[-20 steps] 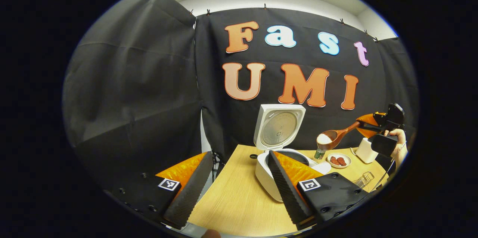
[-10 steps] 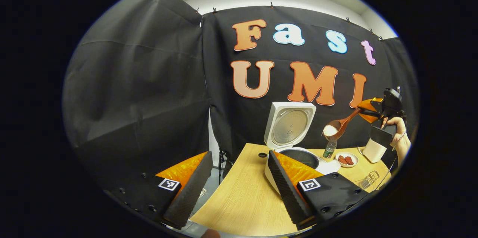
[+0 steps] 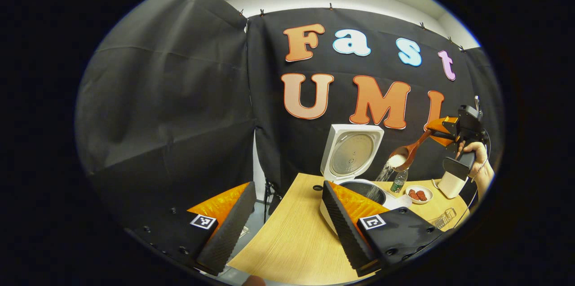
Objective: Close the left gripper, press the button to open the rice cooker; take a wooden spoon from the chopstick holder with the right hand, scoop a spoonful of rice and pour it into the rice cooker, then put the wooden spoon back into the chopstick holder.
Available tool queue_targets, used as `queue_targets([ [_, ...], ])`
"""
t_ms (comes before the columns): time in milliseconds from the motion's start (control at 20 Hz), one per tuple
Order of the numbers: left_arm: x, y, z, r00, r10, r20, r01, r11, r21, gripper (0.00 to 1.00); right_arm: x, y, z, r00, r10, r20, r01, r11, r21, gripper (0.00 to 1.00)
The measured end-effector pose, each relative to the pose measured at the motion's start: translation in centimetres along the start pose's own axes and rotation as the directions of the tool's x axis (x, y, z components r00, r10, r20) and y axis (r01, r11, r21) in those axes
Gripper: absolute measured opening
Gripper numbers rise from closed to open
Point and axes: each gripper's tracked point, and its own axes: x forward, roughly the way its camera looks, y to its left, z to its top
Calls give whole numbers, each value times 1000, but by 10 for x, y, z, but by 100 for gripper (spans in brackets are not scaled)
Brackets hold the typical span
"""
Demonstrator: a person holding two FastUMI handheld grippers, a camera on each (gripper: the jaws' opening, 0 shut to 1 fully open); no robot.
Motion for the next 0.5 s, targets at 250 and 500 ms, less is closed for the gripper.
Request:
queue_targets([
  [250, 1, 1, 1, 1000, 2, 4, -2, 1000, -3, 99, 3, 8, -5, 1000, 1, -11, -2, 996, -88, 18],
  [500, 2, 1, 0, 1000, 2, 6, -2, 1000, 4, 100, 3, 20, -10, 1000, 24, -17, -26, 990, -139, 18],
])
